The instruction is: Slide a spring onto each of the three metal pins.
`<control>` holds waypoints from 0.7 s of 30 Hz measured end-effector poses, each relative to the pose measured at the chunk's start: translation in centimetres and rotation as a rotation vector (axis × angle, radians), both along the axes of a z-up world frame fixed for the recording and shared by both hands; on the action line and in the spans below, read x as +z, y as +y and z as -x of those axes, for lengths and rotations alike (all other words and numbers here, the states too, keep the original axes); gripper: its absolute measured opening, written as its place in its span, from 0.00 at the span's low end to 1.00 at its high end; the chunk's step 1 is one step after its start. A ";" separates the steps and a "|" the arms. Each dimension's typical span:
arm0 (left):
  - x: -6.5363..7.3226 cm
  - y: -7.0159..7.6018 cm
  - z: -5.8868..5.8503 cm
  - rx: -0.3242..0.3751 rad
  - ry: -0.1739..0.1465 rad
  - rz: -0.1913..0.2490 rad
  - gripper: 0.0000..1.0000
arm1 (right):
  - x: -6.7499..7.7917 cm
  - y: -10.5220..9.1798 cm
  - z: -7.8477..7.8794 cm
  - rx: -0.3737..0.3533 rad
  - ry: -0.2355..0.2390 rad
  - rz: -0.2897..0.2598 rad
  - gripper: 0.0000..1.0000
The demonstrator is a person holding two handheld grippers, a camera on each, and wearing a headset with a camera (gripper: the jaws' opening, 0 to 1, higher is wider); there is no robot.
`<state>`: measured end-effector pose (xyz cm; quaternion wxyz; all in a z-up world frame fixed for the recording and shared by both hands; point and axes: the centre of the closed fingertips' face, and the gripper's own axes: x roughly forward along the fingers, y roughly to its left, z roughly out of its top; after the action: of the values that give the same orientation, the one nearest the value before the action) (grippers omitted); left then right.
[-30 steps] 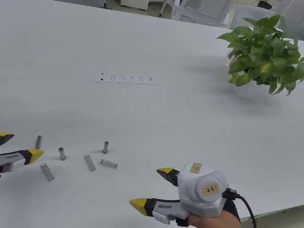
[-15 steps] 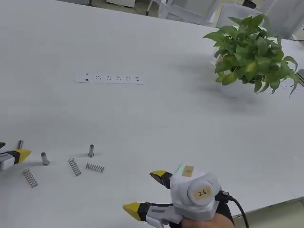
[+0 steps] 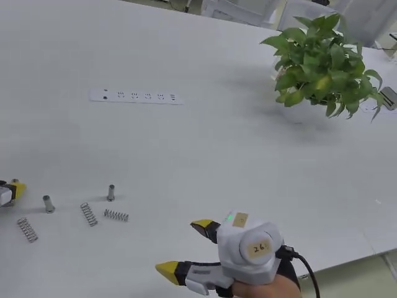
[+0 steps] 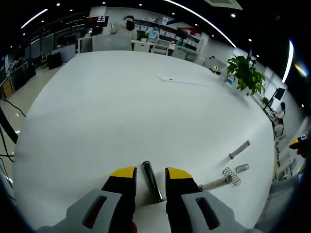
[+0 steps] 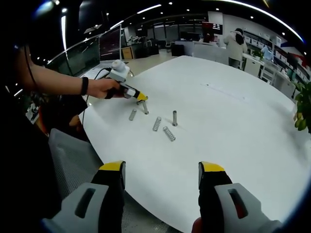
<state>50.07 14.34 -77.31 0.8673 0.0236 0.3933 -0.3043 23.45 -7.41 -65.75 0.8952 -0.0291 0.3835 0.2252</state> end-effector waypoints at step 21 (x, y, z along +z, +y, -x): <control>0.1 0.0 -0.1 0.011 -0.020 -0.080 0.00 | 0.1 0.1 -0.2 -0.003 -0.005 -0.003 0.59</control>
<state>50.16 14.34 -77.24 0.8712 0.0593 0.3967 -0.2830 23.64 -7.32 -65.65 0.8964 -0.0279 0.3811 0.2245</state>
